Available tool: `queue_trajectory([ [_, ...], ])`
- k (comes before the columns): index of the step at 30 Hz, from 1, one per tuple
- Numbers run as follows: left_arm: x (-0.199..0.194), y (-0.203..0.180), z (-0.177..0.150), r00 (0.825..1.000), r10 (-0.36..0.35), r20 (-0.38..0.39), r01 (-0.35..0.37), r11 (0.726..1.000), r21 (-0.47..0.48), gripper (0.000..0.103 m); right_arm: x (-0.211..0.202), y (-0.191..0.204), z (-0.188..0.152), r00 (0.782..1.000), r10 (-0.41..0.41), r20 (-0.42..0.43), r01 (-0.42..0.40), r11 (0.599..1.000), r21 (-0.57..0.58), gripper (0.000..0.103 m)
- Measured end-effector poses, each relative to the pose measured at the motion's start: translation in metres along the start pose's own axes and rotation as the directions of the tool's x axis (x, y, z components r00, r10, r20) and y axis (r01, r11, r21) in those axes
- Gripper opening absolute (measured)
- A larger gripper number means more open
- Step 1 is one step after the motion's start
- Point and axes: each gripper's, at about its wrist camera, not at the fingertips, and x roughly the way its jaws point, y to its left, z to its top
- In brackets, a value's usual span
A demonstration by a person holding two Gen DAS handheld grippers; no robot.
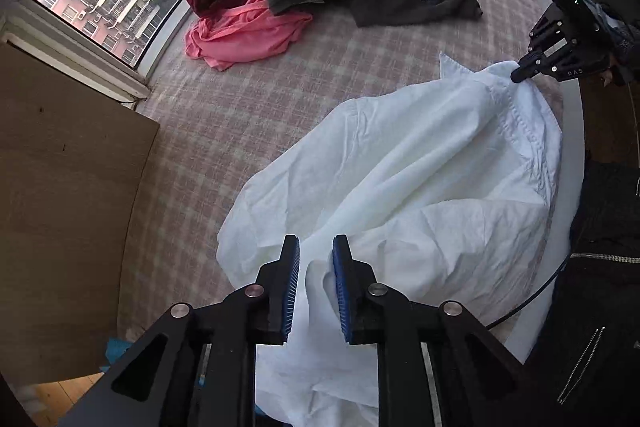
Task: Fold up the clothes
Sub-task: 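Lower the white shirt onto the mat and open the left gripper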
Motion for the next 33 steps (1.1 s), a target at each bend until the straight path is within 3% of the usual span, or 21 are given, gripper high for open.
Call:
queue_trajectory([
  [1, -0.007, 0.003, -0.010, 1.000, -0.001, 0.017, 0.002, 1.000, -0.032, 0.035, -0.001, 0.001, 0.002, 1.000, -0.009, 0.000, 0.009, 1.000, -0.006, 0.001],
  [4, -0.027, -0.003, -0.056, 0.998, -0.026, 0.061, 0.037, 0.982, -0.185, 0.034, -0.002, 0.002, 0.009, 1.000, 0.007, -0.007, -0.007, 1.000, -0.005, 0.001],
  [6, -0.033, -0.023, -0.087, 0.993, -0.072, 0.098, 0.097, 0.956, -0.277, 0.035, -0.002, 0.007, 0.012, 1.000, 0.001, -0.011, -0.001, 1.000, -0.025, 0.001],
  [9, -0.023, -0.066, -0.118, 0.989, -0.095, 0.113, 0.129, 0.930, -0.344, 0.035, 0.001, 0.013, 0.015, 1.000, 0.009, -0.020, -0.009, 0.999, -0.041, 0.002],
  [14, 0.019, -0.111, -0.132, 0.967, -0.175, 0.185, 0.245, 0.842, -0.481, 0.035, 0.002, 0.019, 0.017, 1.000, 0.006, -0.031, -0.008, 0.998, -0.067, 0.002],
  [20, 0.065, -0.112, -0.117, 0.989, -0.073, 0.130, 0.137, 0.786, -0.603, 0.035, 0.001, 0.021, 0.015, 1.000, 0.002, -0.031, -0.005, 0.996, -0.091, 0.002],
  [22, 0.073, -0.110, -0.116, 0.992, -0.068, 0.103, 0.117, 0.790, -0.602, 0.033, 0.001, 0.020, 0.015, 1.000, 0.001, -0.027, -0.004, 0.996, -0.091, 0.002],
  [23, 0.077, -0.109, -0.116, 0.994, -0.065, 0.087, 0.104, 0.797, -0.596, 0.030, 0.000, 0.019, 0.015, 1.000, 0.003, -0.025, -0.005, 0.996, -0.092, 0.002],
  [24, 0.080, -0.108, -0.116, 0.996, -0.061, 0.071, 0.091, 0.803, -0.588, 0.011, 0.000, 0.019, 0.015, 1.000, 0.003, -0.022, -0.005, 0.996, -0.092, 0.002],
  [25, 0.081, -0.107, -0.117, 0.996, -0.060, 0.065, 0.087, 0.807, -0.584, 0.002, 0.000, 0.018, 0.016, 1.000, 0.006, -0.019, -0.007, 0.996, -0.090, 0.002],
  [27, 0.072, -0.103, -0.124, 0.995, -0.060, 0.080, 0.096, 0.805, -0.585, 0.001, 0.000, 0.017, 0.015, 1.000, 0.010, -0.016, -0.011, 0.996, -0.085, 0.002],
  [30, 0.041, -0.089, -0.137, 0.995, 0.001, 0.101, 0.060, 0.799, -0.598, 0.001, 0.003, 0.015, 0.014, 1.000, 0.010, -0.017, -0.011, 0.997, -0.074, 0.002],
  [33, -0.019, -0.066, -0.140, 0.981, 0.152, 0.124, -0.048, 0.799, -0.599, 0.001, 0.006, 0.012, 0.012, 1.000, 0.005, -0.025, -0.006, 0.998, -0.061, 0.002],
])
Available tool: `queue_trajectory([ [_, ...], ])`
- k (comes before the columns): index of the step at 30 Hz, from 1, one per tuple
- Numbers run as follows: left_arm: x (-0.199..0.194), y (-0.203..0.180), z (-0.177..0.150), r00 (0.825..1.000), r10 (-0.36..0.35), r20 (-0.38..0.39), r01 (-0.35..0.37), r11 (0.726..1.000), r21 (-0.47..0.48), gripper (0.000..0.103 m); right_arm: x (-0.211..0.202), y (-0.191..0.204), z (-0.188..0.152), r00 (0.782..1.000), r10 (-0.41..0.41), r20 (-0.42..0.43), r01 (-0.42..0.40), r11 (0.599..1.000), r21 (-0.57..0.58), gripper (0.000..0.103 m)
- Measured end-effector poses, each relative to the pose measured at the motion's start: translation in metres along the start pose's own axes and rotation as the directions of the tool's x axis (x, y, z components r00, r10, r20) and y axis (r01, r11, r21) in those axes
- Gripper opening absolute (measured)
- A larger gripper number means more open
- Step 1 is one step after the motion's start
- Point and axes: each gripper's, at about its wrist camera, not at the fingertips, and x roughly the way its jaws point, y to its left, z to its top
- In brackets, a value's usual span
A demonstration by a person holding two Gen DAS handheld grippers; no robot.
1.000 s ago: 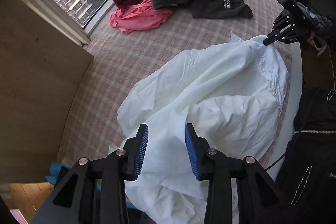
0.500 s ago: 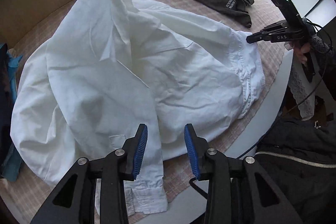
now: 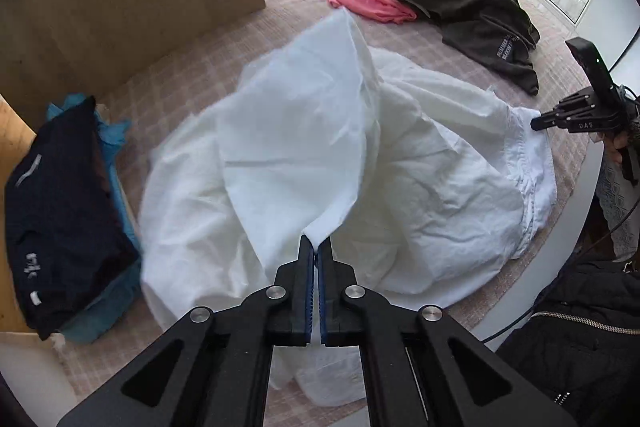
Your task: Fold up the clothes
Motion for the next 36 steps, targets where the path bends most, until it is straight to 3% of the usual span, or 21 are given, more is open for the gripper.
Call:
queue_trajectory([
  [4, -0.076, 0.031, 0.057, 0.983, 0.094, 0.159, -0.106, 0.992, 0.067, 0.001, 0.003, -0.005, -0.006, 1.000, -0.016, -0.011, 0.016, 1.000, 0.023, 0.002],
  [6, -0.090, 0.045, 0.092, 0.971, 0.138, 0.194, -0.163, 0.979, 0.120, 0.001, 0.003, -0.009, -0.010, 1.000, -0.010, -0.009, 0.010, 0.999, 0.043, 0.002],
  [8, -0.081, 0.058, 0.128, 0.973, 0.146, 0.176, -0.178, 0.967, 0.183, 0.002, 0.003, -0.011, -0.012, 1.000, 0.001, 0.002, -0.001, 0.998, 0.063, 0.002],
  [12, -0.023, 0.075, 0.181, 0.965, 0.241, 0.100, -0.260, 0.922, 0.288, 0.020, 0.000, -0.008, -0.014, 0.999, 0.032, 0.037, -0.035, 0.995, 0.094, 0.002],
  [15, 0.012, 0.086, 0.208, 0.966, 0.252, 0.048, -0.254, 0.913, 0.320, 0.020, 0.001, -0.004, -0.012, 0.999, 0.039, 0.034, -0.042, 0.992, 0.123, 0.006],
  [17, 0.023, 0.075, 0.215, 0.988, 0.151, 0.001, -0.142, 0.930, 0.339, 0.016, 0.000, -0.002, -0.013, 0.998, 0.040, 0.044, -0.046, 0.988, 0.148, 0.007],
  [18, 0.027, 0.063, 0.215, 0.996, 0.081, -0.034, -0.063, 0.928, 0.368, 0.020, -0.002, 0.000, -0.015, 0.998, 0.028, 0.053, -0.036, 0.988, 0.153, 0.007],
  [19, 0.032, 0.043, 0.211, 0.997, 0.016, -0.073, 0.016, 0.905, 0.425, 0.023, -0.004, 0.002, -0.018, 0.998, 0.016, 0.062, -0.026, 0.987, 0.158, 0.007],
  [21, 0.041, 0.000, 0.194, 0.985, -0.081, -0.153, 0.149, 0.843, 0.516, 0.028, -0.009, 0.006, -0.020, 0.997, 0.000, 0.071, -0.012, 0.986, 0.166, 0.007],
  [23, 0.053, -0.035, 0.171, 0.958, -0.158, -0.240, 0.270, 0.781, 0.564, 0.034, -0.016, 0.009, -0.024, 0.997, -0.035, 0.075, 0.022, 0.986, 0.164, 0.007],
  [26, 0.071, -0.070, 0.138, 0.929, -0.184, -0.322, 0.349, 0.725, 0.593, 0.034, -0.027, 0.021, -0.026, 0.982, -0.165, 0.090, 0.153, 0.980, 0.131, 0.014],
  [29, 0.080, -0.071, 0.114, 0.920, -0.180, -0.347, 0.359, 0.743, 0.565, 0.033, -0.044, 0.034, -0.028, 0.984, -0.115, 0.137, 0.097, 0.987, 0.131, 0.015],
  [31, 0.080, -0.060, 0.102, 0.920, -0.192, -0.343, 0.356, 0.774, 0.523, 0.032, -0.043, 0.050, -0.022, 0.989, 0.047, 0.143, -0.059, 0.995, 0.078, 0.021],
  [32, 0.080, -0.053, 0.096, 0.920, -0.198, -0.338, 0.354, 0.791, 0.500, 0.032, -0.037, 0.062, -0.018, 0.985, 0.087, 0.150, -0.093, 0.995, 0.034, 0.023],
  [36, 0.072, -0.029, 0.078, 0.926, -0.221, -0.307, 0.341, 0.838, 0.425, 0.032, 0.007, 0.099, 0.000, 0.992, 0.102, 0.079, -0.094, 0.991, -0.097, 0.023],
])
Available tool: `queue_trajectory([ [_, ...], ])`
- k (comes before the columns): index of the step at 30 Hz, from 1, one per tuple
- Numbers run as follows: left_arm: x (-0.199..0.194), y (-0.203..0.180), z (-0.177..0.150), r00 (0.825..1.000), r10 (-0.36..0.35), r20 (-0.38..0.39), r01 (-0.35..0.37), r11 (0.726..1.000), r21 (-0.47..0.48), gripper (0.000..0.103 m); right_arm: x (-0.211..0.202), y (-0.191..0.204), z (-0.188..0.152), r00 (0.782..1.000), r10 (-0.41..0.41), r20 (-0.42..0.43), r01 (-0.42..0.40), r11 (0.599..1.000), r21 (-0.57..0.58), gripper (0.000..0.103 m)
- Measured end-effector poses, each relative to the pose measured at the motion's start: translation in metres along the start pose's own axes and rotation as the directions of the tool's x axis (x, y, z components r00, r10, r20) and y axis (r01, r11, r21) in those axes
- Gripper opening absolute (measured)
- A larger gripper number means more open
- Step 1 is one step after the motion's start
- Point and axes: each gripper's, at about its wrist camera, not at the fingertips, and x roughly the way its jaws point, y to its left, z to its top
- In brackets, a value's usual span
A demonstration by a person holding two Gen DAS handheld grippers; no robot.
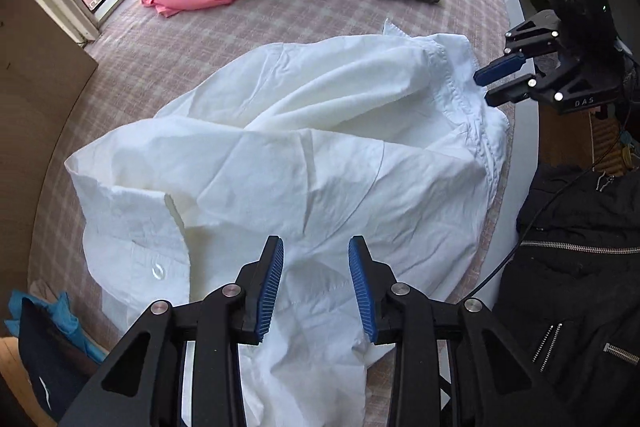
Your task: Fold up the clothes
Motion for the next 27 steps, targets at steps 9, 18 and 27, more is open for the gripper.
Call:
queue_trajectory([
  [9, -0.022, 0.000, 0.001, 0.997, 0.037, 0.062, -0.038, 0.999, 0.015, 0.035, 0.058, 0.030, 0.006, 0.982, 0.049, -0.184, -0.076, 0.987, -0.143, 0.033],
  [18, -0.010, -0.019, 0.043, 0.998, 0.025, 0.052, -0.032, 0.991, 0.131, 0.039, 0.040, 0.038, -0.005, 0.985, 0.100, -0.140, -0.118, 0.984, -0.133, 0.001],
  [27, 0.038, -0.029, 0.050, 0.997, -0.043, -0.059, 0.053, 0.983, 0.174, 0.039, 0.060, 0.024, 0.007, 0.973, 0.046, -0.226, -0.069, 0.993, -0.095, 0.035],
])
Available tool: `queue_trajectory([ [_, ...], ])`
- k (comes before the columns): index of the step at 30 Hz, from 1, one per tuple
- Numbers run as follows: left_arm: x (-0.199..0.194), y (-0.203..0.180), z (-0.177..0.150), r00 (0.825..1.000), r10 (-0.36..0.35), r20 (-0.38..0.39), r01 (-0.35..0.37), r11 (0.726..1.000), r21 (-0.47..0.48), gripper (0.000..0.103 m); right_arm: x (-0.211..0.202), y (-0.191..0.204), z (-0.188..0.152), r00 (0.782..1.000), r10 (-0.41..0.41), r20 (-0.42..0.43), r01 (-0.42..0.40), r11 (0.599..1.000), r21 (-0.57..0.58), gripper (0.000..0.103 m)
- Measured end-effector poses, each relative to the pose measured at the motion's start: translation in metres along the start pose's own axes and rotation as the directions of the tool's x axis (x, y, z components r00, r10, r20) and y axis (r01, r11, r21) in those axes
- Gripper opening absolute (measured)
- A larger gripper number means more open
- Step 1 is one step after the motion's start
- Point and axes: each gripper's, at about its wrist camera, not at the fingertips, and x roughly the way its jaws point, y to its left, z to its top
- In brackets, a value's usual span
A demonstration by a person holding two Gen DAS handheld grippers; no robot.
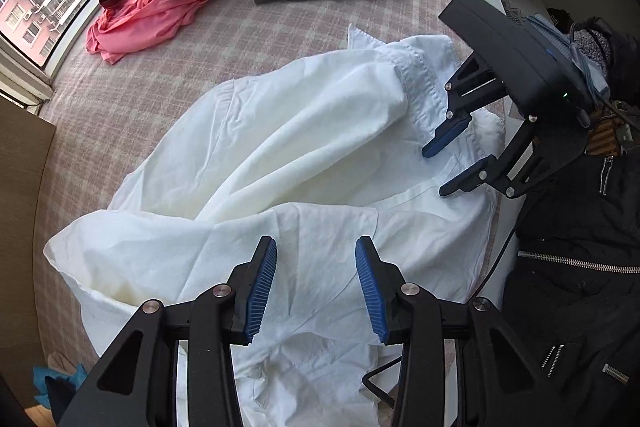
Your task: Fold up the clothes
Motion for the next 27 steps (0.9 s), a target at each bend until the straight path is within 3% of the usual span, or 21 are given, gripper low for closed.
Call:
queue_trajectory([
  [5, 0.026, 0.023, -0.030, 0.998, -0.021, -0.061, 0.015, 0.996, -0.085, 0.039, 0.008, 0.018, 0.010, 1.000, 0.008, 0.013, -0.007, 0.997, -0.078, 0.035],
  [8, 0.035, 0.030, -0.049, 0.997, -0.047, -0.065, 0.037, 0.989, -0.145, 0.039, 0.014, 0.019, 0.018, 0.999, 0.032, 0.004, -0.032, 0.997, -0.075, 0.004],
  [14, 0.011, 0.024, -0.067, 0.999, -0.034, 0.015, 0.036, 0.984, -0.177, 0.039, -0.018, 0.026, 0.016, 0.997, 0.040, 0.066, -0.035, 0.997, -0.075, 0.003],
  [19, -0.024, 0.018, -0.067, 0.997, 0.003, 0.077, 0.009, 0.987, -0.159, 0.040, -0.099, 0.026, 0.001, 0.966, 0.022, 0.258, -0.013, 0.999, -0.037, 0.003],
  [24, -0.057, 0.016, -0.038, 0.988, 0.013, 0.152, 0.003, 0.994, -0.106, 0.040, -0.158, 0.017, -0.016, 0.915, -0.092, 0.392, 0.093, 0.996, 0.017, 0.003],
  [26, -0.063, 0.017, -0.019, 0.985, 0.017, 0.171, -0.004, 0.997, -0.077, 0.043, -0.151, 0.001, -0.013, 0.903, -0.208, 0.376, 0.201, 0.978, 0.058, 0.003],
  [27, -0.064, 0.018, -0.009, 0.985, 0.025, 0.173, -0.014, 0.998, -0.065, 0.046, -0.143, -0.019, -0.010, 0.907, -0.230, 0.352, 0.209, 0.973, 0.098, 0.003],
])
